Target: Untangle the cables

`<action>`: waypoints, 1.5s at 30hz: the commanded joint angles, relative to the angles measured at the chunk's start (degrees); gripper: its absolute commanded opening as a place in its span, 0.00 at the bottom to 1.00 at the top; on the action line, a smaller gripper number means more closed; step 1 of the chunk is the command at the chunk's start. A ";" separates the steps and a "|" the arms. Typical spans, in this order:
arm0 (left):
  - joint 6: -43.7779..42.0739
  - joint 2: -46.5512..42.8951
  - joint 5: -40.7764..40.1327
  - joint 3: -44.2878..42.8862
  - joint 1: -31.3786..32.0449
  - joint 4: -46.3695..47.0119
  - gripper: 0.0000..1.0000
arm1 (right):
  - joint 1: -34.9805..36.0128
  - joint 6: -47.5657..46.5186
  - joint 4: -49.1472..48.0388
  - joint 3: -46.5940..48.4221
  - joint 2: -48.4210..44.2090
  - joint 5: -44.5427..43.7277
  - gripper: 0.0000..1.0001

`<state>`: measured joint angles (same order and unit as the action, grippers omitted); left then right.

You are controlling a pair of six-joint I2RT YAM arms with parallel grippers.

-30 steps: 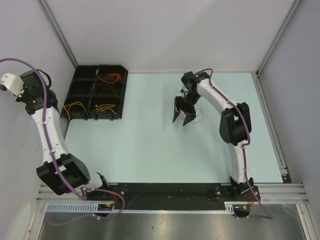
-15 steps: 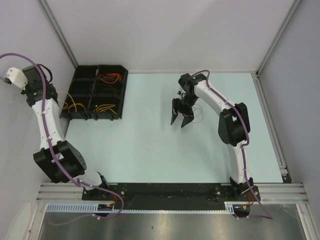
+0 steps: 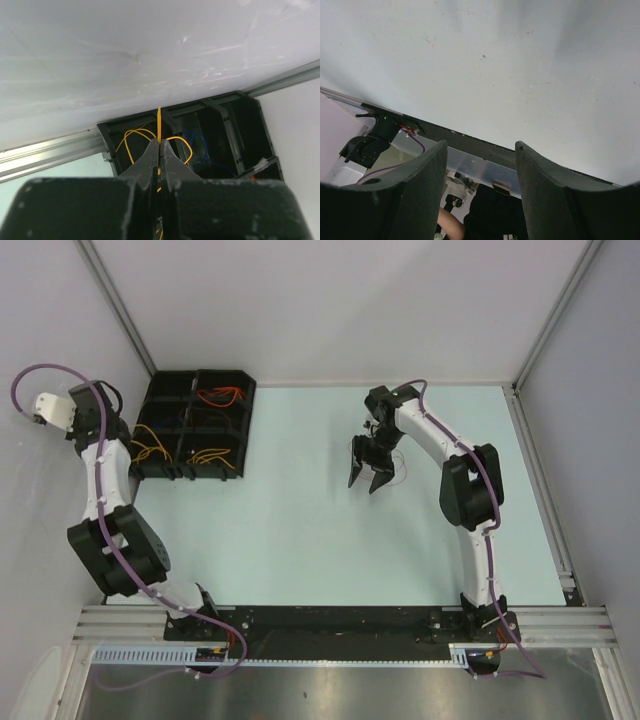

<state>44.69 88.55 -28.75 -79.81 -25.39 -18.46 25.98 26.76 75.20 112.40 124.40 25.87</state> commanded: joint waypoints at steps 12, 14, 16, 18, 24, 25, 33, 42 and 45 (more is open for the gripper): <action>1.72 10.13 6.68 5.19 0.78 10.45 0.00 | -0.31 0.92 1.88 4.49 2.07 0.41 0.61; 0.76 11.90 9.41 3.70 0.78 10.81 0.01 | -0.23 0.83 1.88 4.67 2.08 0.50 0.61; 0.32 14.00 10.73 1.08 0.78 8.89 0.06 | -0.40 0.75 1.97 4.76 2.16 0.50 0.61; 0.05 14.28 11.61 0.19 0.78 8.09 0.14 | -0.58 0.66 2.06 4.76 1.99 0.50 0.61; -0.21 12.43 13.72 -0.96 0.87 5.02 0.66 | -0.93 0.48 0.92 4.15 1.64 1.03 0.61; -0.21 11.91 13.98 -0.87 1.13 4.58 0.70 | -1.02 0.48 0.74 4.14 1.38 1.29 0.61; -3.46 8.04 12.84 -3.58 8.50 -1.04 0.85 | -1.81 1.01 -3.65 0.90 -1.61 3.13 0.61; -7.42 8.47 11.35 -13.97 23.43 -8.17 0.85 | -5.05 1.80 -8.22 -5.24 -10.31 2.00 0.61; -7.94 10.14 12.22 -16.25 28.60 -9.66 0.84 | -7.34 3.29 -11.12 -10.68 -16.01 0.77 0.61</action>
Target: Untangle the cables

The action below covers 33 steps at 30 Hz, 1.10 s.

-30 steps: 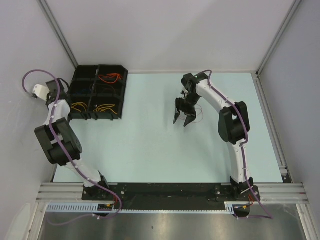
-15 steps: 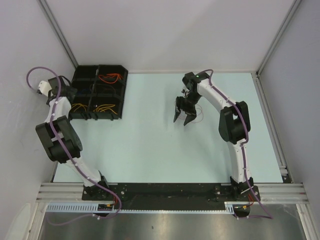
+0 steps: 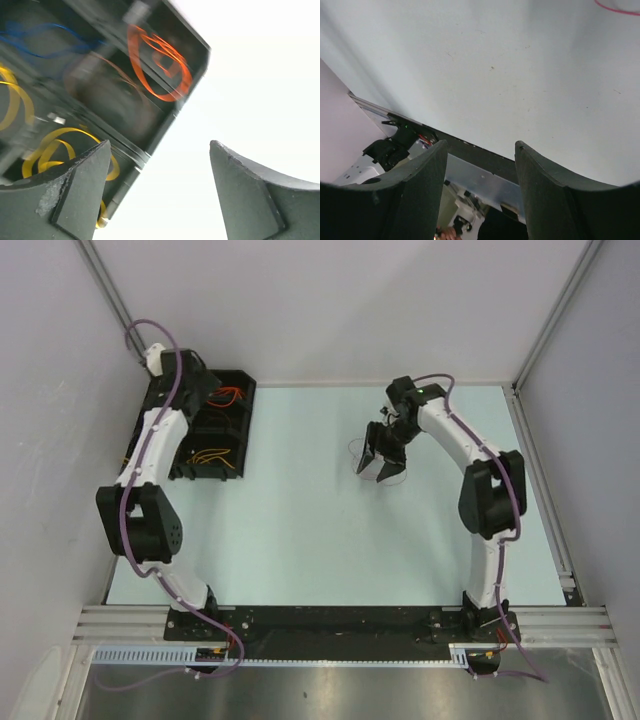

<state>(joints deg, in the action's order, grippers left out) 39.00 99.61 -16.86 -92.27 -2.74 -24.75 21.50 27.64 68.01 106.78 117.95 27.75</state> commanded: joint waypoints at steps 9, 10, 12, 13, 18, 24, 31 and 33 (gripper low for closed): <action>-9.28 9.18 8.24 -13.98 21.35 -4.60 0.83 | -11.12 5.23 -9.56 -18.62 -22.93 -2.61 0.62; -9.99 10.76 9.03 -15.56 22.51 -5.65 0.84 | -11.47 5.15 -9.56 -19.32 -23.64 -2.61 0.62; -12.27 15.42 12.02 -19.69 25.49 -6.71 0.86 | -11.91 5.15 -9.73 -21.43 -25.04 -2.52 0.62; -12.89 16.83 13.42 -21.01 26.20 -7.67 0.87 | -12.26 5.15 -9.82 -21.96 -26.27 -2.52 0.62; -13.87 23.87 19.67 -23.93 29.46 -8.47 1.00 | -13.32 4.62 -9.48 -25.04 -29.79 -3.05 0.63; -14.74 28.61 23.89 -23.04 30.95 -6.89 1.00 | -15.08 3.83 -8.25 -28.20 -33.57 -3.58 0.64; -19.04 32.66 28.64 -22.08 32.36 -4.69 1.00 | -16.40 3.04 -6.57 -30.67 -35.86 -3.84 0.64; -19.75 33.62 29.51 -22.08 32.80 -4.43 0.98 | -16.57 2.77 -5.96 -31.02 -36.12 -4.02 0.64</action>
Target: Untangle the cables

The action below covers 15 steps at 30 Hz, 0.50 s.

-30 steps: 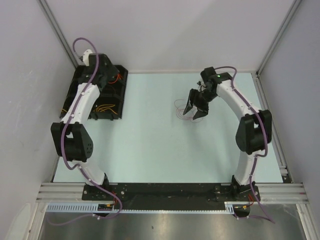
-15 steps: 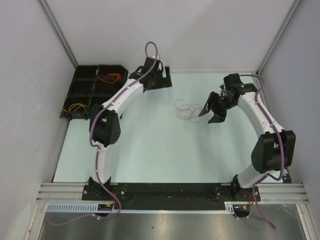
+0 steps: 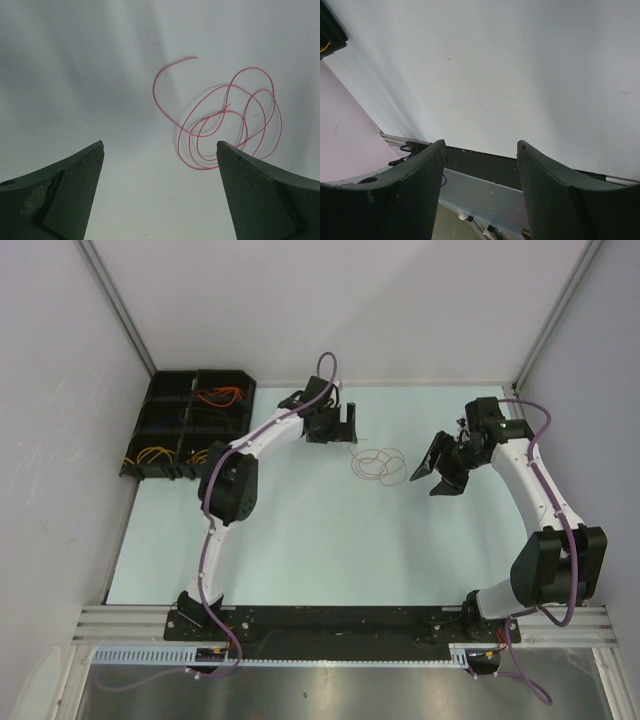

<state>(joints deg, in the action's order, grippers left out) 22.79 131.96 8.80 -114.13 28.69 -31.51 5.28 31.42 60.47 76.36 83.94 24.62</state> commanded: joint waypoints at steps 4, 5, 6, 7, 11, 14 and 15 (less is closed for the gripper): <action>-6.87 1.81 2.98 0.22 3.30 2.15 0.97 | -0.53 -1.36 2.37 -0.86 -2.12 -1.24 0.64; -7.23 1.98 2.54 0.22 3.57 1.72 0.97 | -0.45 -1.36 2.55 -0.95 -2.03 -1.24 0.64; -7.75 2.16 2.02 0.31 4.09 1.45 0.97 | -0.44 -1.45 2.55 -1.03 -2.03 -1.33 0.64; -8.28 2.42 1.49 0.48 4.44 1.10 0.96 | -0.44 -1.36 2.55 -0.95 -2.03 -1.33 0.64; -10.30 1.81 -2.47 2.24 5.59 1.18 0.96 | -0.44 -1.36 2.99 -1.12 -1.68 -1.33 0.64; -10.74 1.37 -4.31 3.82 6.20 1.98 0.95 | -0.44 -1.36 3.08 -1.39 -1.68 -1.42 0.64; -11.18 1.46 -5.01 4.00 6.55 2.06 0.95 | -0.44 -1.36 3.16 -1.39 -1.59 -1.42 0.64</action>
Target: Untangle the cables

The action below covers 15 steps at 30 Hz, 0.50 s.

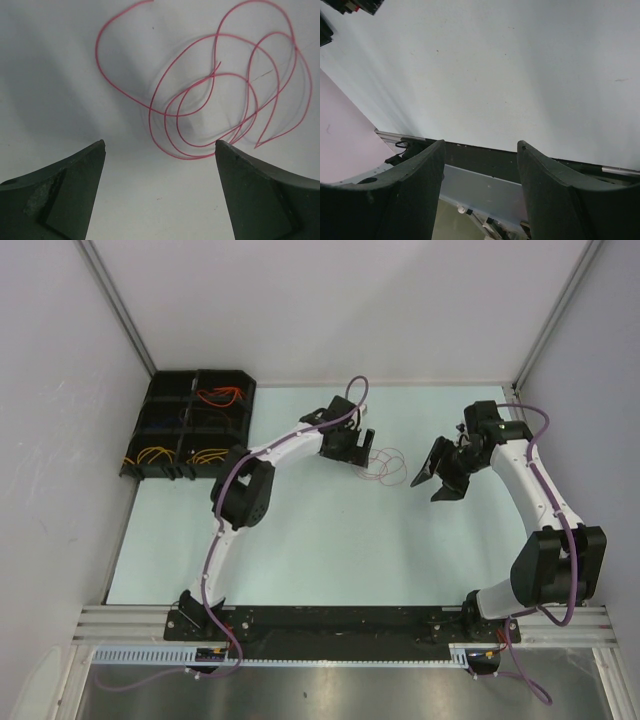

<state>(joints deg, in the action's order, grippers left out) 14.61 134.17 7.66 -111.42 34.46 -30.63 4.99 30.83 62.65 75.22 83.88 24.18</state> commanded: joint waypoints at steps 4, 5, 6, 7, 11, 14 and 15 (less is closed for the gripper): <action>-3.89 -0.14 -6.60 0.94 1.84 1.10 0.93 | -0.16 -0.60 1.24 -0.43 -1.35 -0.98 0.64; -3.98 0.04 -7.48 0.76 2.10 1.01 0.93 | -0.25 -0.68 1.24 -0.51 -1.17 -0.98 0.64; -4.15 0.13 -9.23 0.41 2.45 1.01 0.93 | -0.16 -0.77 1.33 -0.51 -1.26 -0.98 0.64; -4.07 0.22 -9.76 0.15 2.54 0.75 0.92 | -0.16 -0.68 1.33 -0.51 -1.08 -0.89 0.64; -3.80 1.18 -12.05 -1.34 3.07 0.31 0.90 | -0.16 -0.59 1.33 -0.51 -0.73 -0.81 0.64; -3.54 2.32 -12.67 -2.58 3.51 0.13 0.87 | -0.16 -0.59 1.24 -0.51 -0.38 -0.72 0.64; -3.19 2.67 -12.24 -2.75 3.77 0.31 0.87 | -0.16 -0.59 1.24 -0.51 -0.38 -0.80 0.64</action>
<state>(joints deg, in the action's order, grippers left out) 11.92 135.39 -2.85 -111.15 37.01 -30.70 4.99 30.83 63.16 74.83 83.88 24.14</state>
